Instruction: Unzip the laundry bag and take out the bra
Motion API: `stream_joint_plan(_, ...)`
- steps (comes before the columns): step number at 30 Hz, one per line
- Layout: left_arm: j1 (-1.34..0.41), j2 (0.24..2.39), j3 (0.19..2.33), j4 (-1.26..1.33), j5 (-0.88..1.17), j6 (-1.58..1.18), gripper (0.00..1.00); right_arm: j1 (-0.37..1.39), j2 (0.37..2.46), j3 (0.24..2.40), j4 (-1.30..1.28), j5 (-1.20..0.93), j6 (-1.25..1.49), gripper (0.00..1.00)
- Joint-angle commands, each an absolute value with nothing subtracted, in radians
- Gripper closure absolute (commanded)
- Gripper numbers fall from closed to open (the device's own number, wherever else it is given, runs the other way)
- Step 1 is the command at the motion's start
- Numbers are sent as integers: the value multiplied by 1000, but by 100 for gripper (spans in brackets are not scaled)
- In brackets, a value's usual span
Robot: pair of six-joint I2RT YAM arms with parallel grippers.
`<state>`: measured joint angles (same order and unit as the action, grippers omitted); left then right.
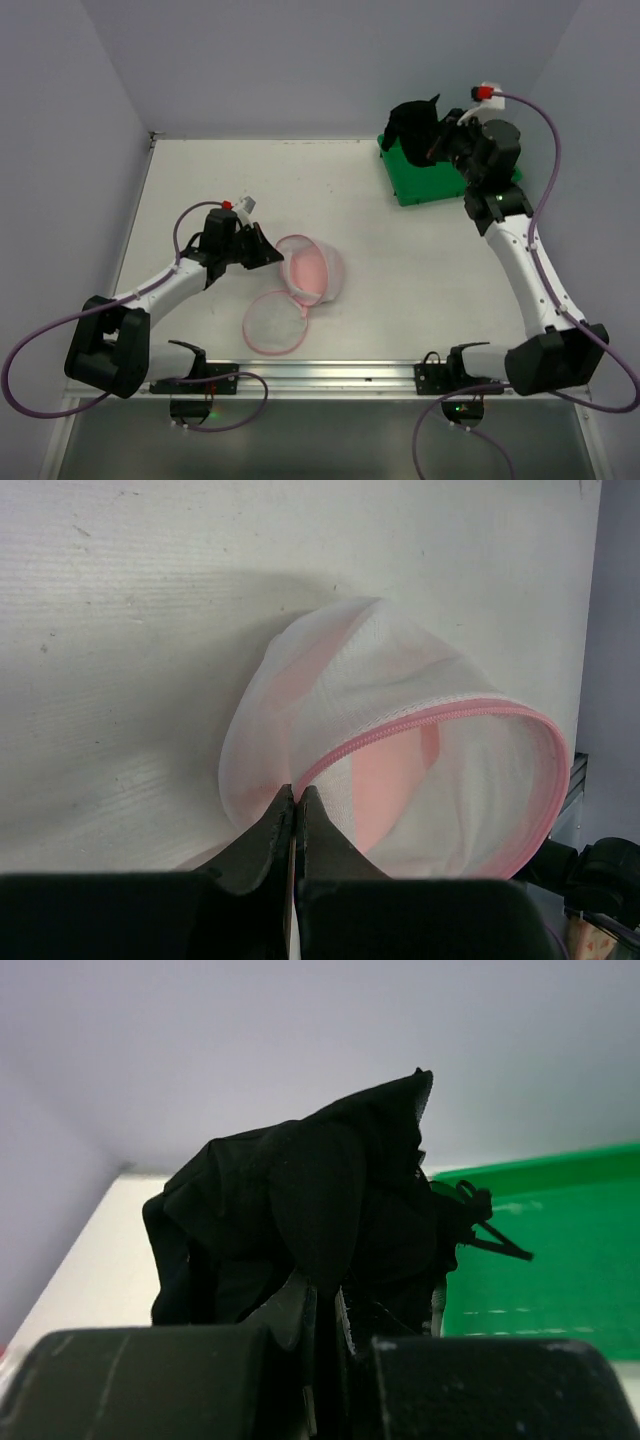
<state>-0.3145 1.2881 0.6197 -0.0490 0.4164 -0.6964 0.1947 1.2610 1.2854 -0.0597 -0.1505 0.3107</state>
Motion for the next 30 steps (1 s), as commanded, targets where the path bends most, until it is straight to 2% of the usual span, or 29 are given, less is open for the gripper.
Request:
stream_joint_plan(1, -318, 1264, 657, -57, 440, -712, 100, 72, 1393, 1364, -103, -2, 434, 100)
stream_joint_plan(5, -318, 1267, 657, -57, 434, -718, 100, -53, 1578, 1472, -104, 79, 512, 100)
stream_joint_plan(13, -318, 1249, 667, -77, 434, -724, 100, -117, 1937, 1733, -135, 274, 640, 100)
stream_joint_plan(16, -318, 1241, 676, -101, 428, -716, 100, -124, 2064, 1851, -181, 337, 653, 93)
stream_joint_plan(17, -318, 1241, 678, -104, 428, -715, 100, -130, 2125, 1885, -204, 339, 653, 82)
stream_joint_plan(19, -318, 1247, 683, -109, 428, -710, 100, -133, 2176, 1963, -224, 339, 650, 67)
stream_joint_plan(20, -318, 1252, 684, -110, 428, -707, 100, -135, 2210, 1995, -229, 333, 647, 51)
stream_joint_plan(22, -318, 1267, 687, -110, 433, -703, 100, -137, 2226, 2014, -236, 328, 637, 37)
stream_joint_plan(23, -318, 1272, 689, -110, 436, -703, 100, -135, 2224, 2014, -244, 327, 638, 27)
stream_joint_plan(26, -318, 1282, 690, -104, 440, -701, 100, -137, 2175, 1965, -255, 311, 640, 16)
stream_joint_plan(30, -318, 1278, 698, -104, 439, -695, 100, -126, 1989, 1806, -229, 281, 638, 5)
